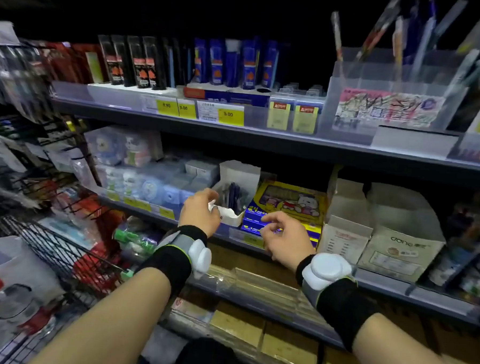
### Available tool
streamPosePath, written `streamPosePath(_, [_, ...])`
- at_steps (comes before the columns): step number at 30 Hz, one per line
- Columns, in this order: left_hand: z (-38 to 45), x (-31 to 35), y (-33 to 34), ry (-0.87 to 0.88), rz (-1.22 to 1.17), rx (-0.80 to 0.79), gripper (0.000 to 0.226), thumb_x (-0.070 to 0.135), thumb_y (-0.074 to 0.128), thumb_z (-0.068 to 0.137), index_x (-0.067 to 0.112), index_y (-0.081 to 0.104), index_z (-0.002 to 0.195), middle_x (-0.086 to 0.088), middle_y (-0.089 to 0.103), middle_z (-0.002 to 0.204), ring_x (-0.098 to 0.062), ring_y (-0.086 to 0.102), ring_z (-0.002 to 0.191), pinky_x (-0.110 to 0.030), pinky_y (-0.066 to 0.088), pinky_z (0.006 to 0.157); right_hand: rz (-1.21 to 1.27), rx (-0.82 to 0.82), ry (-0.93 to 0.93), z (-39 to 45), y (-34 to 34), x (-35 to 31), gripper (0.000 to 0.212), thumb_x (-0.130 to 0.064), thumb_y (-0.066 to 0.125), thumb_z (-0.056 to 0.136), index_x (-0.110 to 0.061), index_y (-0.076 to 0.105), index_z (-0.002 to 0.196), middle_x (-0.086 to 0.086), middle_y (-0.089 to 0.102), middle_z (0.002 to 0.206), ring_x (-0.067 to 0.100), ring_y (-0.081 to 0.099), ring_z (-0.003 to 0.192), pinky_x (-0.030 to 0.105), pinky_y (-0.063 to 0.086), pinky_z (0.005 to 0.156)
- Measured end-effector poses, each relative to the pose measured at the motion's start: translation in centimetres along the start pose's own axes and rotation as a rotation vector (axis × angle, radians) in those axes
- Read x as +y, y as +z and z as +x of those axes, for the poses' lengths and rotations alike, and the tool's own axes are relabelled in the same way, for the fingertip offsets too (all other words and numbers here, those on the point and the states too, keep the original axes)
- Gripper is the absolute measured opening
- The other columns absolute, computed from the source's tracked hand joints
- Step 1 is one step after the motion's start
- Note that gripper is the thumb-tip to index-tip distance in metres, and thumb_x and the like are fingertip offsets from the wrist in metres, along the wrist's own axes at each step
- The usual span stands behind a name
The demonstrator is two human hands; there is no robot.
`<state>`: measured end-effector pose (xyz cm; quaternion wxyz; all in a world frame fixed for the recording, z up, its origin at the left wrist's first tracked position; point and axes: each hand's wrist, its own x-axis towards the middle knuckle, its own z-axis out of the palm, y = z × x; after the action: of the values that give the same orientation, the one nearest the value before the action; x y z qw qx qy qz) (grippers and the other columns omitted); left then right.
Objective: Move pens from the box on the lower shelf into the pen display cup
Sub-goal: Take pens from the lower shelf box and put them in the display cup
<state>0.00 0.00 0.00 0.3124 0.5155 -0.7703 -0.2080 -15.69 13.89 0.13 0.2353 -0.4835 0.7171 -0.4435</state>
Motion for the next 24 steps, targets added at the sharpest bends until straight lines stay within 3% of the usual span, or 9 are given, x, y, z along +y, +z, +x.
streamPosePath(5, [0.9,-0.2,0.8,0.012,0.16,-0.02,0.039,0.012,0.051,0.092,0.018,0.06,0.129,-0.017,0.062,0.119,-0.035,0.05,0.12,-0.045,0.045,0.102,-0.337,0.109,-0.154,3.3,1.5,-1.0,0.028,-0.02,0.054,0.095,-0.026,0.061,0.121,-0.004,0.066,0.111,0.019,0.061,0.101,0.038,0.056,0.088])
streamPosePath(8, [1.1,-0.7,1.4,0.04,0.258,0.001,0.032,0.018,0.05,0.092,0.022,0.064,0.121,-0.011,0.066,0.11,-0.031,0.041,0.124,-0.042,0.044,0.098,-0.585,0.078,-0.245,5.0,2.3,-1.7,0.041,-0.023,0.052,0.094,-0.031,0.053,0.134,0.0,0.063,0.123,0.027,0.054,0.115,0.04,0.048,0.097])
streamPosePath(12, [1.5,-1.6,1.8,0.082,0.325,0.017,0.032,0.022,0.049,0.09,0.024,0.068,0.115,-0.002,0.07,0.11,-0.029,0.04,0.119,-0.04,0.043,0.093,-0.811,-0.067,-0.25,6.6,3.4,-2.4,0.051,-0.024,0.045,0.09,-0.037,0.045,0.14,0.005,0.061,0.127,0.031,0.056,0.115,0.039,0.045,0.093])
streamPosePath(18, [1.5,-2.0,1.6,0.077,0.302,-0.038,0.038,0.023,0.052,0.087,0.024,0.064,0.124,0.0,0.064,0.123,-0.028,0.035,0.127,-0.04,0.039,0.101,-0.925,-0.206,-0.22,7.6,4.4,-2.6,0.047,-0.03,0.05,0.083,-0.032,0.05,0.129,0.007,0.061,0.119,0.032,0.057,0.11,0.037,0.045,0.084])
streamPosePath(24, [1.3,-1.8,0.7,0.069,0.164,0.017,0.036,0.018,0.051,0.09,0.022,0.063,0.124,-0.004,0.065,0.119,-0.026,0.041,0.126,-0.041,0.04,0.104,-0.789,-0.091,-0.202,8.3,5.1,-2.7,0.032,-0.022,0.054,0.083,-0.032,0.065,0.111,0.003,0.069,0.108,0.028,0.06,0.104,0.036,0.052,0.078])
